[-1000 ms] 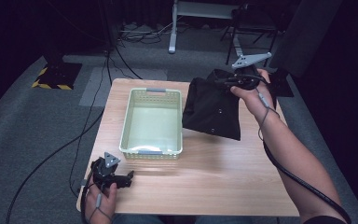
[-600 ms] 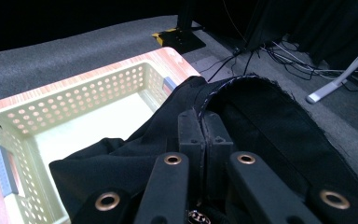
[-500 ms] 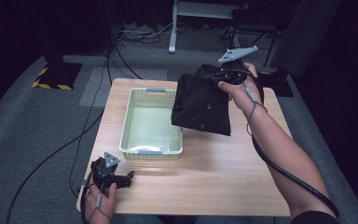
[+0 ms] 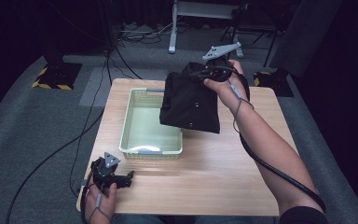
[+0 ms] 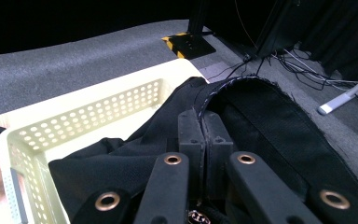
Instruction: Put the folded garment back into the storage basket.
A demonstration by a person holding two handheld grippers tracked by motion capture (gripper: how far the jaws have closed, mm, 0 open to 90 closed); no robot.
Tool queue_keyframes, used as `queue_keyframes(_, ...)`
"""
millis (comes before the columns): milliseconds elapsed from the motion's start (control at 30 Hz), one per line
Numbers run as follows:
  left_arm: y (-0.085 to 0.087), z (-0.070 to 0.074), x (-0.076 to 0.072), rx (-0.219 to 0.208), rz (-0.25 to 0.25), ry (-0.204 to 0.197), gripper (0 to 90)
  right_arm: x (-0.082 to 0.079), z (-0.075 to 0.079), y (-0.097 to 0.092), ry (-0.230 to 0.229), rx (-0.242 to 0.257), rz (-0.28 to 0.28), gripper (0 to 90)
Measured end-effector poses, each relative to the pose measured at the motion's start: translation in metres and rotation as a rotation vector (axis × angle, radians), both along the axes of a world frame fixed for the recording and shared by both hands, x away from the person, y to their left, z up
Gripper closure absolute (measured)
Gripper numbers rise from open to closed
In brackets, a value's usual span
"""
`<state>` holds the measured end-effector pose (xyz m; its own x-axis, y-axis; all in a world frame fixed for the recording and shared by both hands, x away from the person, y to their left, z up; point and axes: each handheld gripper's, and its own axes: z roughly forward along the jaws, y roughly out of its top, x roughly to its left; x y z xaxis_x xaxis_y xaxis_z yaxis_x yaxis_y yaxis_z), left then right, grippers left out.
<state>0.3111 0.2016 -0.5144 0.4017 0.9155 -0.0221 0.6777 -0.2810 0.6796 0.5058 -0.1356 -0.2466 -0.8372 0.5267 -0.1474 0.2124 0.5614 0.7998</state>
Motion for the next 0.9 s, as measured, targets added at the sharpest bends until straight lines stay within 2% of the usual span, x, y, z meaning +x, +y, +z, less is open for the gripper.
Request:
queue_keyframes(533,0.0,0.0,0.0,0.002,-0.001,0.0,0.3,0.006,-0.002,0.044,0.003,-0.007,0.038,88.2)
queue_keyframes(900,0.0,0.0,0.0,0.004,-0.001,0.001,0.3,0.011,-0.009,0.072,0.019,-0.001,0.056,88.2)
